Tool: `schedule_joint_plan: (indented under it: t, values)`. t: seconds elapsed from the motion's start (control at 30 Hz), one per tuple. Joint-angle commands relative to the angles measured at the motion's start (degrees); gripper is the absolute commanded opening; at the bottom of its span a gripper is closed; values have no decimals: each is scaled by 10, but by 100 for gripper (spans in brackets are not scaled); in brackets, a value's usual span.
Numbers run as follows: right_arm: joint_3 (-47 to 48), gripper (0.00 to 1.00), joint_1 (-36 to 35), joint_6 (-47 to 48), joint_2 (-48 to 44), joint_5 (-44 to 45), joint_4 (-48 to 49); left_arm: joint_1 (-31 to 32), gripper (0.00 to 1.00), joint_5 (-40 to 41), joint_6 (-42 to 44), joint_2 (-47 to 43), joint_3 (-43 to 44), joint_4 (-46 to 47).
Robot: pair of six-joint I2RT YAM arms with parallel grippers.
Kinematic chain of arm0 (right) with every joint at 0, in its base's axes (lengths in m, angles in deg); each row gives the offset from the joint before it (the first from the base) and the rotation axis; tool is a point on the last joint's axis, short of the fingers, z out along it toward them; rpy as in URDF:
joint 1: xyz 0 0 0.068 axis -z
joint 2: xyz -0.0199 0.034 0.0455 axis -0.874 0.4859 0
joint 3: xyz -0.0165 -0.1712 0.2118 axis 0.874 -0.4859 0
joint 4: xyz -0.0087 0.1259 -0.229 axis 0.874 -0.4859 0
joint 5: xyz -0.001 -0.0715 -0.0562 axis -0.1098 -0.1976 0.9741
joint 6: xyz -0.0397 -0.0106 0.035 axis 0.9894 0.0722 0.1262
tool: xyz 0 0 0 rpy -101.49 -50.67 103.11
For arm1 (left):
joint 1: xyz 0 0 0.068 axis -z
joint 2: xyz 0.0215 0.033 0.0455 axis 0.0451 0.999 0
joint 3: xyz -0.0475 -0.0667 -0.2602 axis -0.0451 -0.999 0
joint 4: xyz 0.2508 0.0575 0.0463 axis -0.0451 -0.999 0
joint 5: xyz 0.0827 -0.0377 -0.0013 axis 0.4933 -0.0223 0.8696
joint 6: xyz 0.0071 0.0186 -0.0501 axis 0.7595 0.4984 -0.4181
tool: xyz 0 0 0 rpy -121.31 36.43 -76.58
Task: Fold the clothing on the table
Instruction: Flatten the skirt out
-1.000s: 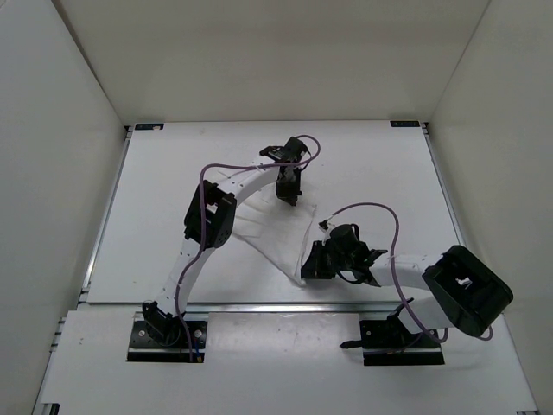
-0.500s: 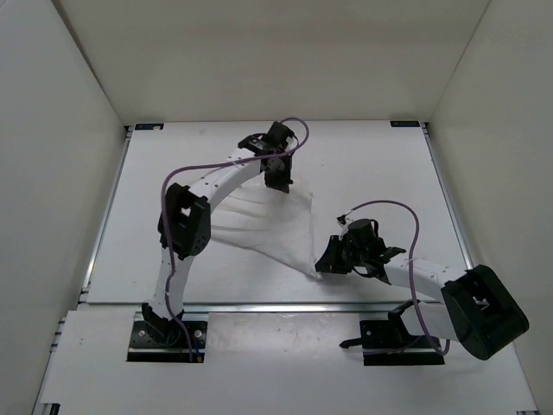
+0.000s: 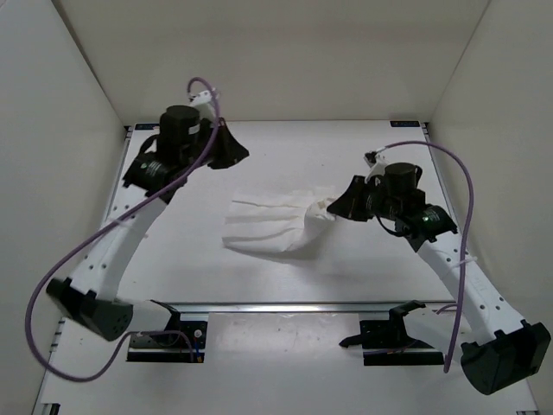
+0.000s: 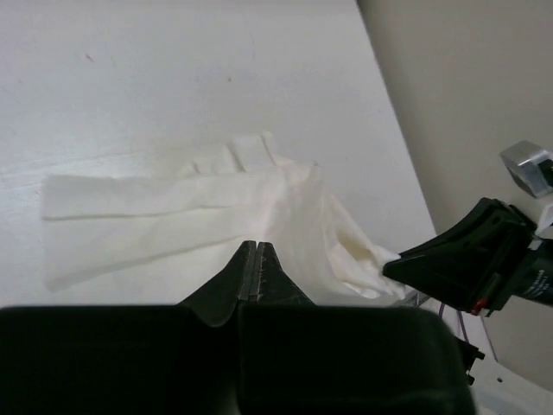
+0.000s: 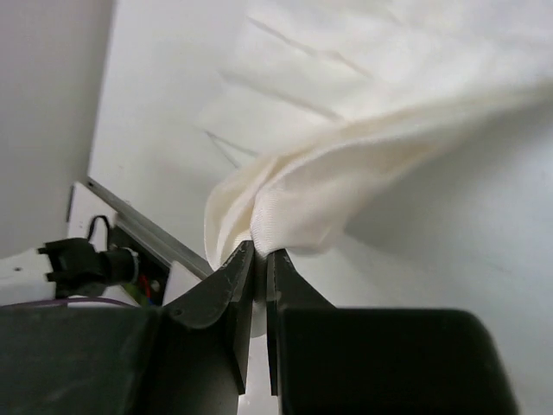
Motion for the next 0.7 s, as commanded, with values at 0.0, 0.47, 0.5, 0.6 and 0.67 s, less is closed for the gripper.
schedule_joint_plan:
  t: [0.0,0.47,0.5,0.6,0.67]
  values:
    - [65,0,9,27,3,-13,-85,-41,0,-40,-4,-58,-68,21]
    - [-332,0,-16,-110,-96,2,20,100,52,-81,-68,80,-234,199]
    - [-340,0,-9,-106,-107,8,16,112,55,-83,-74,116,-211,204]
    - [-373,1,17,-102,-117,2,26,137,57,-87,-91,194,-143,210]
    - [-377,0,11,-110,-111,20,26,148,61,-93,-108,246,-95,219]
